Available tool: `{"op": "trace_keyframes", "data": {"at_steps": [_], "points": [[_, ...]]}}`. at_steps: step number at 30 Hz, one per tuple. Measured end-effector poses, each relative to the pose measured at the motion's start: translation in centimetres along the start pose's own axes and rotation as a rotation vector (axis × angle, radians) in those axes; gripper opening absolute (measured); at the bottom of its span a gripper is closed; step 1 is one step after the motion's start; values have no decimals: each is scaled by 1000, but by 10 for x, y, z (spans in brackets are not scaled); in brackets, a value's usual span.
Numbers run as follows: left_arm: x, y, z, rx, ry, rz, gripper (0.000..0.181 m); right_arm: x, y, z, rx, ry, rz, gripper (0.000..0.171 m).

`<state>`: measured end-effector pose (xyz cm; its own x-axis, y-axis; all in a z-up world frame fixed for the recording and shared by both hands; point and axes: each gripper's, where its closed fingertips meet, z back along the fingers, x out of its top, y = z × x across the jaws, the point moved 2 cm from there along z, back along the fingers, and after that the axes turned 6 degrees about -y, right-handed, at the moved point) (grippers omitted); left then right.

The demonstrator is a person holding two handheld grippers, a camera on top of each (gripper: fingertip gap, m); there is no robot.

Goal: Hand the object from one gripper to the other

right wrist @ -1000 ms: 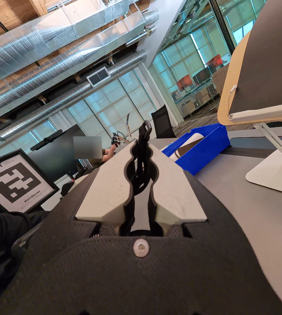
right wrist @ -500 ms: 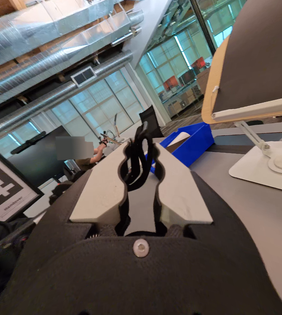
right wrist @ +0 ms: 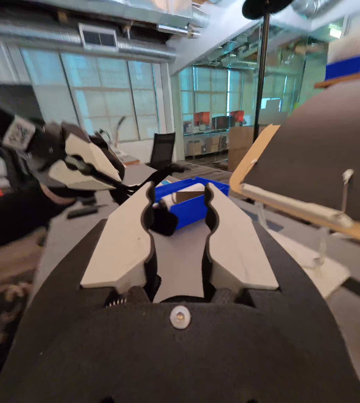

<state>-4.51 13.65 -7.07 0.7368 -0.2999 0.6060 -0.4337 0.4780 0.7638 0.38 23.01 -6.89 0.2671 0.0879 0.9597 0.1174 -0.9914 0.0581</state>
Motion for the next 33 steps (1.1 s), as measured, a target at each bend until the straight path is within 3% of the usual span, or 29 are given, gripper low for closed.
{"op": "trace_keyframes", "data": {"at_steps": [1, 7, 15, 19, 24, 29, 33], "points": [[4, 0, 5, -33, -23, 29, 1, 2, 2, 1, -19, 28, 96, 39], [-2, 5, 35, -275, 39, 173, 1, -25, 13, -5, -77, 410, 687, 32], [-14, -4, 46, -452, 173, 163, 2, -49, 46, -47, 8, 465, 874, 28], [-17, -8, 46, -474, 179, 171, 2, -62, 47, -50, 21, 525, 909, 6], [-20, -4, 44, -442, 171, 187, 4, -65, 46, -51, 17, 531, 851, 4], [-29, 7, 41, -328, 185, 197, 43, -56, 32, -48, -59, 484, 709, 4], [-37, 13, 47, -258, 141, 270, 52, -46, 23, -45, -104, 409, 562, 4]]}}
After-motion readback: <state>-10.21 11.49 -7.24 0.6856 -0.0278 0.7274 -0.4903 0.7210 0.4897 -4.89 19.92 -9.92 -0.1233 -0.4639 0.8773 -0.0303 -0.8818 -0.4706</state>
